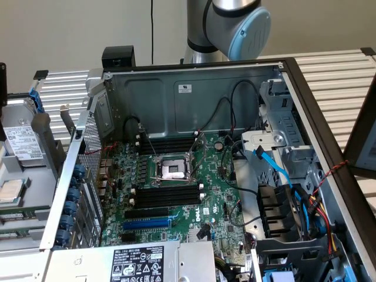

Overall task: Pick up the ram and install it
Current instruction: 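Pick up the ram and move it above insertion slot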

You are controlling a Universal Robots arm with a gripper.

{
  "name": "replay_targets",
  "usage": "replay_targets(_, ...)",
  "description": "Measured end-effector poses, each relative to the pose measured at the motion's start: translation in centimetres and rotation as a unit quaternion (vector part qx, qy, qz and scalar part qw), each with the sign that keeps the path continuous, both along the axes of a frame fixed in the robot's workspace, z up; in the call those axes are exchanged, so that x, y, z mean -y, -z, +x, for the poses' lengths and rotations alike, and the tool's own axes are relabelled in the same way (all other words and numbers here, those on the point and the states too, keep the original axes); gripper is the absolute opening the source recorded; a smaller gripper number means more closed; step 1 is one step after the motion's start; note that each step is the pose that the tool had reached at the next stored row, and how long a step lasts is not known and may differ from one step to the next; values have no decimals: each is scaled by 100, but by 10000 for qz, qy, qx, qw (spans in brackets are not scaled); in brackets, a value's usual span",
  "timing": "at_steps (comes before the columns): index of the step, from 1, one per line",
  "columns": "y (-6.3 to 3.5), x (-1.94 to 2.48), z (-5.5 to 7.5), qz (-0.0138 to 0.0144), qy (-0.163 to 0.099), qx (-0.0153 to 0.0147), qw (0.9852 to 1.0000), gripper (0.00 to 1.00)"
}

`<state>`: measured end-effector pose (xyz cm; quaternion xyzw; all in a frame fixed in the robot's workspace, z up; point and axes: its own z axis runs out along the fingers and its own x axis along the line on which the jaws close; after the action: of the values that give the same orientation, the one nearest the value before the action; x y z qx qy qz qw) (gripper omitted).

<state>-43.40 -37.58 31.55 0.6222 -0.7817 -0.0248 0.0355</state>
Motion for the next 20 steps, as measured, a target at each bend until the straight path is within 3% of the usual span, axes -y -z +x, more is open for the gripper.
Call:
replay_targets(6, 4, 0, -66, -153, -55, -5, 9999, 36)
replay_targets(8, 12, 0, -103, -183, -71, -5, 9998, 36)
replay_targets(13, 57, 7, -282, -188, -77, -2, 9998, 36)
replay_targets(20, 66, 91, -306, -191, -142, 20, 9997, 36)
